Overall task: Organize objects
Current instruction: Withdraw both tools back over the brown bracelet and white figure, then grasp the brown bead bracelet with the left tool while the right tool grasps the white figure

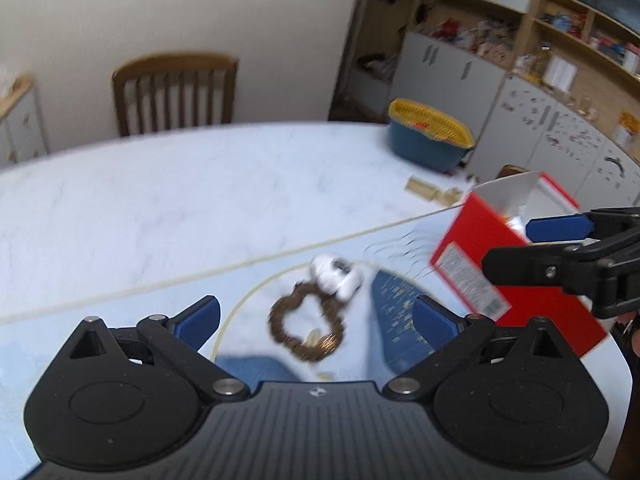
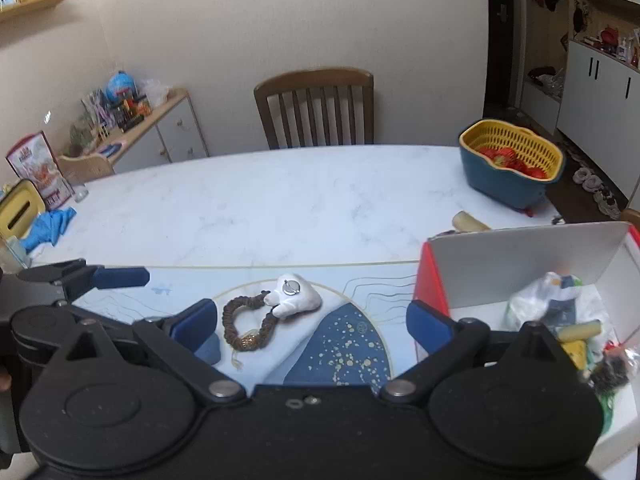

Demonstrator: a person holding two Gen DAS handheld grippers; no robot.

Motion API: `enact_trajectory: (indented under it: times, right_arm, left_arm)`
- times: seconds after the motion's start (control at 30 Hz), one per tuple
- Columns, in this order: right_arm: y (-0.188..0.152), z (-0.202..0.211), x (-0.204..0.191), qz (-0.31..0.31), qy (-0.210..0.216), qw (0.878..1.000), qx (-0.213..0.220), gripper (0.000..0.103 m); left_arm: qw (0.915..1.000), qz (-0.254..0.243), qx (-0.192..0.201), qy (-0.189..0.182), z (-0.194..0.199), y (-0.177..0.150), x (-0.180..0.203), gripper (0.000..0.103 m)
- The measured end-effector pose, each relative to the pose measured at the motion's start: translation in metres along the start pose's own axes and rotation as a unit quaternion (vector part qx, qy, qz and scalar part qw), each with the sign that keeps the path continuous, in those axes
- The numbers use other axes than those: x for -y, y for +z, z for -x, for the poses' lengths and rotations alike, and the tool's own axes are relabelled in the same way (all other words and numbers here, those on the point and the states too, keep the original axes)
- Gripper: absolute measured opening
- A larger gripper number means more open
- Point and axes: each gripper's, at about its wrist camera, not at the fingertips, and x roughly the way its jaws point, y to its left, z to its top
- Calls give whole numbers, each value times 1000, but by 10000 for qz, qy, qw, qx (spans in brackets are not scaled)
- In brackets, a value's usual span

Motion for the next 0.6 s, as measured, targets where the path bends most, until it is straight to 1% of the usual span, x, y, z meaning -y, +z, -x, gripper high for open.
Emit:
enact_trajectory:
  times: [0.1, 0.23, 0.33, 0.43, 0.6]
  right_arm:
    - [3, -20, -2, 30, -12, 9999, -136, 101]
    - [2, -45, -4, 112, -49, 9994, -322, 101]
    - [1, -62, -5, 163, -63, 9990, -419, 100]
    - [1, -77, -7, 182, -51, 9986, -503, 99]
    - [4, -99, -9, 263, -13, 9976, -639, 97]
  left_arm:
    - [9997, 197, -104, 102, -14, -5, -12, 103]
    - [9989, 220, -179, 364, -32, -9, -21, 103]
    - [9983, 209, -225, 493, -46, -11, -25, 103]
    - [9981, 179, -249, 536, -57, -13, -28, 103]
    - [9984, 164, -278, 469, -71, -14, -30, 103]
